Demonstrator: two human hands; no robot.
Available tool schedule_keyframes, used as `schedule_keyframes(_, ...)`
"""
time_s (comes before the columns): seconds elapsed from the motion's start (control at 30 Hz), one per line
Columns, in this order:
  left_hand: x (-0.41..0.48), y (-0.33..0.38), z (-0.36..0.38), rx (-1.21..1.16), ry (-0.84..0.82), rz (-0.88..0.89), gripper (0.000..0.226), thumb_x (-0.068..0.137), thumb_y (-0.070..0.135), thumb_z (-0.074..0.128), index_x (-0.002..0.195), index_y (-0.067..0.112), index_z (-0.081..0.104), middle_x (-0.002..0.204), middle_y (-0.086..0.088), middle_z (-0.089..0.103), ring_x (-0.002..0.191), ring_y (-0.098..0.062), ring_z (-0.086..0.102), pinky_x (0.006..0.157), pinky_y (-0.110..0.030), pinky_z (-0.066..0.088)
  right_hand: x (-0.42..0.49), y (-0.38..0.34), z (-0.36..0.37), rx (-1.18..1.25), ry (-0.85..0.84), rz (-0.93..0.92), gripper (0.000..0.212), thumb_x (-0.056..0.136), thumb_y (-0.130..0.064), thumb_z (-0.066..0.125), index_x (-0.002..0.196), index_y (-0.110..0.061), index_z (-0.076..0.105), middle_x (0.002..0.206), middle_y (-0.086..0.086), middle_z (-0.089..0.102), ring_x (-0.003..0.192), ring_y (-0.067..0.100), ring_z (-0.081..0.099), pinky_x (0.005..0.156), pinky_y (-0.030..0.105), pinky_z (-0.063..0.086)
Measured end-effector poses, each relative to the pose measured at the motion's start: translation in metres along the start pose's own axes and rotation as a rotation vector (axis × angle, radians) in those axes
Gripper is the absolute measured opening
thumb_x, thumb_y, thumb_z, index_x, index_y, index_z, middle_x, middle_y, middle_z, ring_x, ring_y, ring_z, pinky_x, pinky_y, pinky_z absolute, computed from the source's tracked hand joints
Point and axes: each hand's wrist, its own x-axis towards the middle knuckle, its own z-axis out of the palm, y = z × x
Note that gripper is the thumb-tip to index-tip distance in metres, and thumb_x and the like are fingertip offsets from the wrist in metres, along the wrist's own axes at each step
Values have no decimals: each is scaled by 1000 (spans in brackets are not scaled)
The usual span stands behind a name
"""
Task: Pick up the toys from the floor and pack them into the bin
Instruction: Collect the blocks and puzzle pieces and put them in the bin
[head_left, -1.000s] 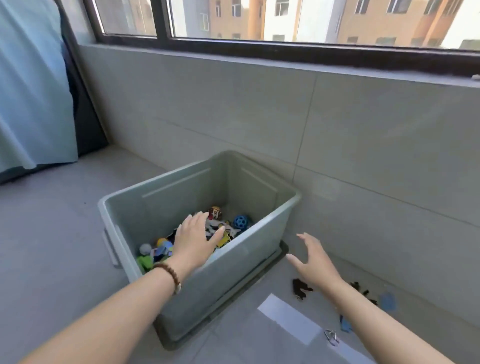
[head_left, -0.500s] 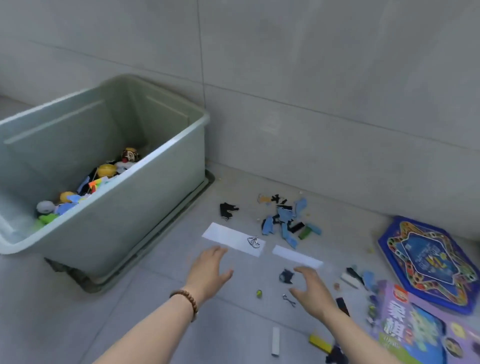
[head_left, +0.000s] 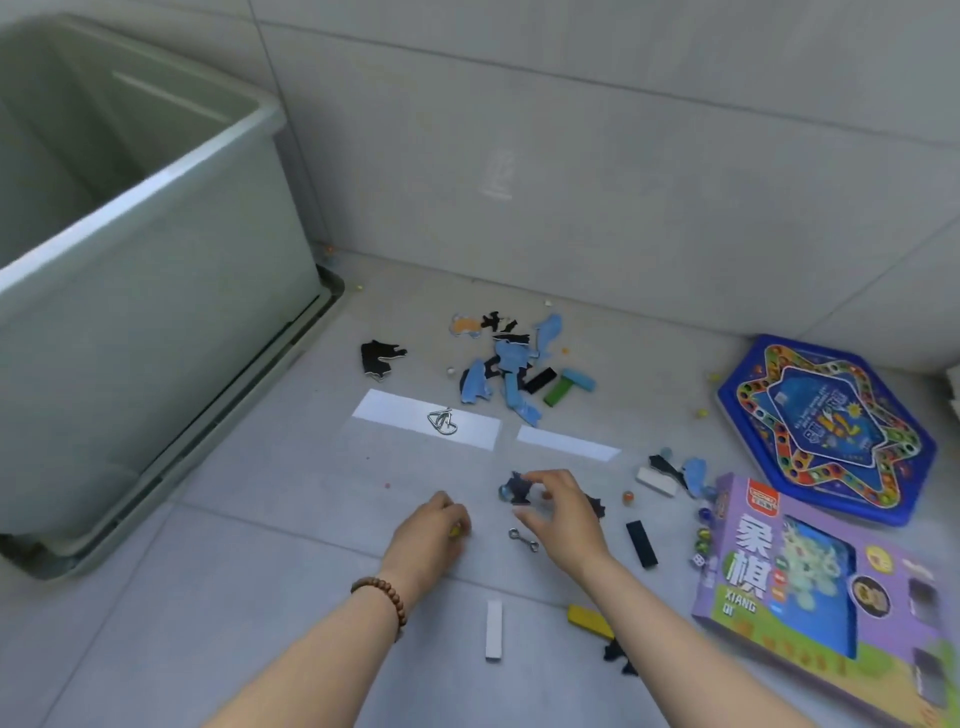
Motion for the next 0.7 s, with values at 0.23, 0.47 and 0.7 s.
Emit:
schedule_keyframes(0.23,14,-13,1,-537,267,-207,12,89,7,57,86,18,57,84,0,53,69,-11,51,70,-20,41,26,-9,30,-145,-23,-29,26,84,-13,61,109,-18,65,111,-5,54,102,14,54,79,23,41)
schedule_keyframes(0.47,13,21,-3,-1400,79,-551,32,102,24,36,79,7,52,69,-7,50,60,-17,50,52,-20,49,15,-9,18,42,99,-14,14,83,-14,65,95,-22,66,91,-6,61,79,9,54,70,18,41)
schedule_keyframes(0.7,25,63,-5,-1580,-95,-579,33,101,29,38,85,7,54,68,-4,54,55,-12,49,43,-17,47,0,11,-29,264,143,-28,21,80,-17,72,98,-24,64,101,-14,61,92,6,55,75,12,42)
